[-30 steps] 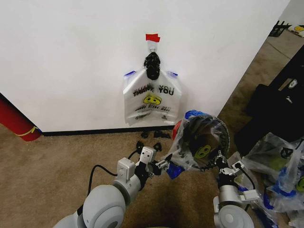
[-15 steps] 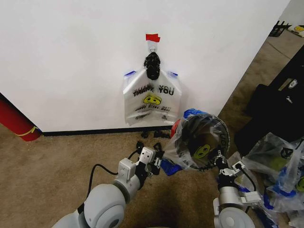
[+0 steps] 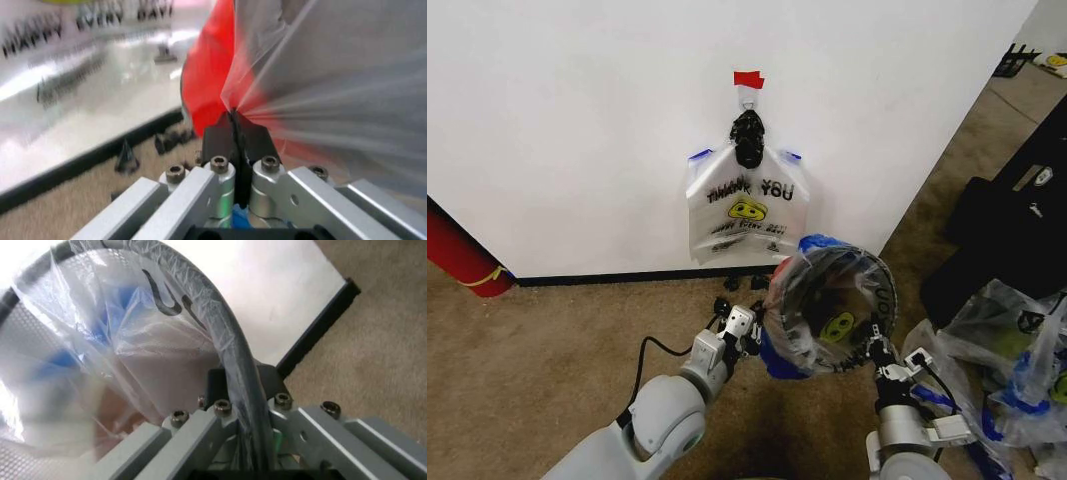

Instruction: Pick up the garbage bag from the wall and place it over the trash bin.

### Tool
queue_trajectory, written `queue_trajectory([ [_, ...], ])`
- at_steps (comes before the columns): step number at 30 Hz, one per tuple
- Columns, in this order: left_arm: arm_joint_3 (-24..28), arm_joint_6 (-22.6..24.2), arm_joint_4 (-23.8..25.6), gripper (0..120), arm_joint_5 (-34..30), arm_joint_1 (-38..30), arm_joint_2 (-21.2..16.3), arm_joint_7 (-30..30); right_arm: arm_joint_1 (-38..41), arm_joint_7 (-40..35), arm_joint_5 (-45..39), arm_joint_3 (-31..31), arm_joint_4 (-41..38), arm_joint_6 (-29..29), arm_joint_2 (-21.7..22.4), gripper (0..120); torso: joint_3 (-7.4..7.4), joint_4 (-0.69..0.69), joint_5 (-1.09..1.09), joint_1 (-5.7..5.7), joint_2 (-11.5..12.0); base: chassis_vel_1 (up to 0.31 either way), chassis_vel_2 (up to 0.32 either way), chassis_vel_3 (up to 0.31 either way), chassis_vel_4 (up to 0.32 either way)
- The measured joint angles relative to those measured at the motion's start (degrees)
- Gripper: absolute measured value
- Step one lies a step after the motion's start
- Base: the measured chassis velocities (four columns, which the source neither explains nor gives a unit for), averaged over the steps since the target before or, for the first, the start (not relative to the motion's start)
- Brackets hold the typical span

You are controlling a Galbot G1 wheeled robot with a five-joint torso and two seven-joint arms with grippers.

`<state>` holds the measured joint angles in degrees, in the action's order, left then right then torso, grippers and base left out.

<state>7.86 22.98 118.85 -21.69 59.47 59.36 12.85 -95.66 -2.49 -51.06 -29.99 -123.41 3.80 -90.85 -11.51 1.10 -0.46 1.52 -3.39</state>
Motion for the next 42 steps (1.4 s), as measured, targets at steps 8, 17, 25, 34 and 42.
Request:
queue_trajectory([
  [8, 0.01, -7.62, -1.54, 0, 0.88, -0.73, 0.3, -1.44, 0.51, -1.49, 0.05, 0.5, -0.87, -1.64, -0.64, 0, 0.0, 0.0, 0.0, 0.0, 0.0, 0.0, 0.0, 0.0, 0.0],
  [17, -3.26, -10.16, 0.99, 33, 5.57, 2.43, -0.18, 0.37, 4.58, -4.3, -3.37, -0.88, 0.55, -2.53, -1.19, 0, 0.0, 0.0, 0.0, 0.0, 0.0, 0.0, 0.0, 0.0, 0.0],
  [25, -4.67, -2.08, 9.24, 62, -1.36, 7.84, -1.32, 5.03, 5.42, -4.42, -4.06, -1.87, 1.04, -2.41, -0.67, 0, 0.0, 0.0, 0.01, 0.0, 0.0, 0.0, 0.0, 0.0, 0.0],
  [34, -6.56, 4.07, 16.37, 94, -9.27, 14.07, 1.81, 7.24, 5.07, -4.26, -5.08, -2.87, 0.93, -1.45, 0.32, 0, 0.0, 0.0, 0.01, 0.0, 0.0, 0.0, 0.0, 0.0, 0.0],
  [42, -5.84, 5.41, 14.6, 100, -10.85, 15.71, 4.11, 8.45, 4.47, -4.17, -5.48, -2.74, -0.31, -1.31, 0.48, 0, 0.01, 0.01, 0.01, 0.0, 0.0, 0.0, 0.0, 0.0, 0.0],
])
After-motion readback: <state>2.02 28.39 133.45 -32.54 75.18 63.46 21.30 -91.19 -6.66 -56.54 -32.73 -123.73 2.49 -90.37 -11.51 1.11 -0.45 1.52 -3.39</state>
